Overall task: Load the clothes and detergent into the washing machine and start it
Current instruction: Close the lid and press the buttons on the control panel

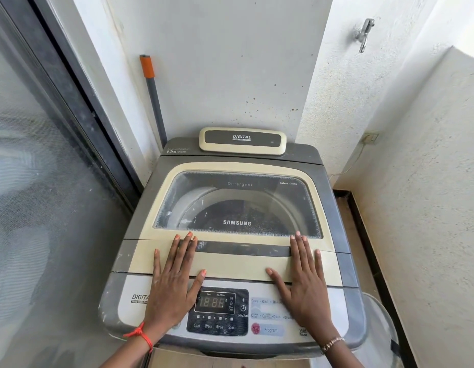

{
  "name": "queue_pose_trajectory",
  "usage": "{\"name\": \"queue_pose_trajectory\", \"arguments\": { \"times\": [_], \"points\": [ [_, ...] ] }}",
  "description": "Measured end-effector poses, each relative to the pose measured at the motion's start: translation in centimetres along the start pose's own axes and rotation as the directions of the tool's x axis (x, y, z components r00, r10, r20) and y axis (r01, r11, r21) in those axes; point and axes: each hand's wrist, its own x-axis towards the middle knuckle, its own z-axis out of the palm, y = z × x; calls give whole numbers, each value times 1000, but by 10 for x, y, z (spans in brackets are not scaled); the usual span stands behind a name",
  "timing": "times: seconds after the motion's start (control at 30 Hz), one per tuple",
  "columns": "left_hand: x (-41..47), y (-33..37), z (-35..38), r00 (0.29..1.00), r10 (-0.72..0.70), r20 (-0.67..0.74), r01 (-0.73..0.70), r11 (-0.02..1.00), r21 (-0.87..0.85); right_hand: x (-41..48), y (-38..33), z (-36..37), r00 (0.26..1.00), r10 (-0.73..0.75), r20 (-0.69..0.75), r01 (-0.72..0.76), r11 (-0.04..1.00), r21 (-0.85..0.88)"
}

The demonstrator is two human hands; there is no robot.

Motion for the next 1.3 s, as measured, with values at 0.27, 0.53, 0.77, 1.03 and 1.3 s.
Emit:
{"name": "queue_pose_trajectory", "arguments": {
  "times": [0.27,0.53,0.77,1.03,1.3],
  "points": [
    [0,-1,2,1000,2,-11,-2,1000,-24,0,0,1,1000,-6,-27,7,1000,21],
    [0,-2,4,1000,3,-21,-4,999,-44,-1,0,2,999,-6,-31,6,1000,12],
    [0,-3,5,999,-4,-38,0,996,-92,-1,1,3,999,-5,-43,5,1000,14],
    [0,-5,7,998,-1,-69,-7,993,-119,-1,1,3,997,-24,-75,27,999,36],
    [0,-7,10,996,-5,-93,-7,992,-128,-2,2,4,997,-27,-68,29,999,27]
  ]
}}
